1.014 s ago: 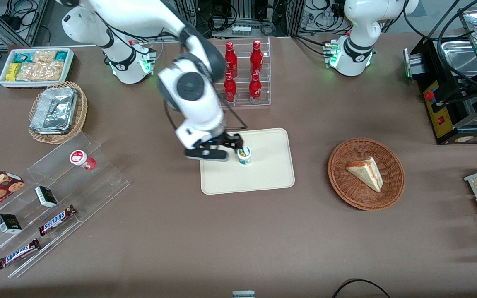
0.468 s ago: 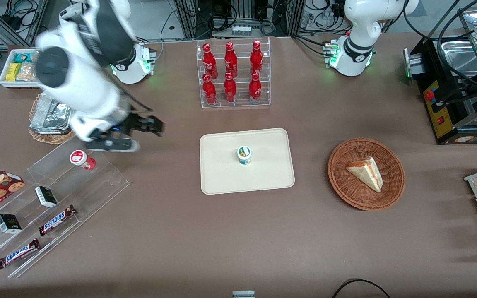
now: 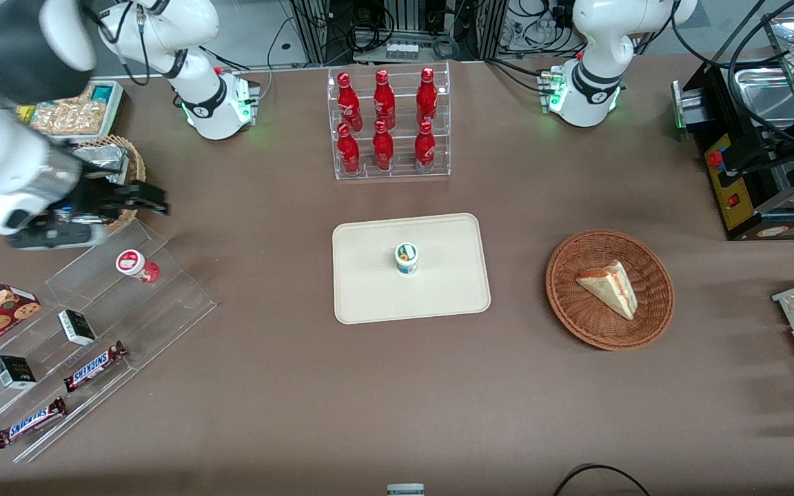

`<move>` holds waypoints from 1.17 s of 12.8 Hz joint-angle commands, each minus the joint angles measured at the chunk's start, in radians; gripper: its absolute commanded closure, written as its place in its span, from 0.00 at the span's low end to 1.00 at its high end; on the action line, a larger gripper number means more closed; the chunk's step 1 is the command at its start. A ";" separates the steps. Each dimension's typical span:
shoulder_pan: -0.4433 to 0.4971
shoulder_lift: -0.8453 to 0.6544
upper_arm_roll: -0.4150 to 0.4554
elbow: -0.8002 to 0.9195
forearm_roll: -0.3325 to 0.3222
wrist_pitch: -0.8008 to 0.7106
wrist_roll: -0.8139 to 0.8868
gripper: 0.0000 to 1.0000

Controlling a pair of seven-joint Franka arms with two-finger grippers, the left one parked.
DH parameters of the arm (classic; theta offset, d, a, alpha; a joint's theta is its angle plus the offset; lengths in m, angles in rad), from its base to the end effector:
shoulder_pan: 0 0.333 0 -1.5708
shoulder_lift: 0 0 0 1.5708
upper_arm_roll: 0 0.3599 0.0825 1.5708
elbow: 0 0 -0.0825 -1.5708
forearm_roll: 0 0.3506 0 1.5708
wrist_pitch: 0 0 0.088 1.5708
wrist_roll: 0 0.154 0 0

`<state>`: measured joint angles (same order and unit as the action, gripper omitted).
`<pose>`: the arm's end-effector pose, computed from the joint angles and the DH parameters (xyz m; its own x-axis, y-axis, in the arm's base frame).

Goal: Place green gum on tray

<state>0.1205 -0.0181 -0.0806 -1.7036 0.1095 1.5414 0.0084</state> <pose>0.4977 0.0366 0.5721 0.9889 0.0346 -0.1444 0.0188 -0.9939 -0.1088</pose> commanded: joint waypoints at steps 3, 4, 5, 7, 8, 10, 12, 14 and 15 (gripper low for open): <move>-0.047 -0.006 -0.025 0.042 -0.063 -0.029 -0.103 0.00; -0.047 -0.006 -0.042 0.042 -0.064 -0.030 -0.119 0.00; -0.047 -0.006 -0.051 0.044 -0.064 -0.030 -0.131 0.00; -0.047 -0.008 -0.054 0.048 -0.064 -0.030 -0.136 0.00; -0.048 -0.006 -0.060 0.050 -0.065 -0.030 -0.136 0.00; -0.065 -0.006 -0.068 0.062 -0.065 -0.032 -0.139 0.00; -0.076 0.013 -0.077 0.062 -0.064 -0.030 -0.162 0.00; -0.074 0.020 -0.090 0.064 -0.064 -0.029 -0.171 0.00; -0.076 0.020 -0.091 0.065 -0.064 -0.024 -0.169 0.00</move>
<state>0.0509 -0.0128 -0.1697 -1.6658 0.0550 1.5357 -0.1464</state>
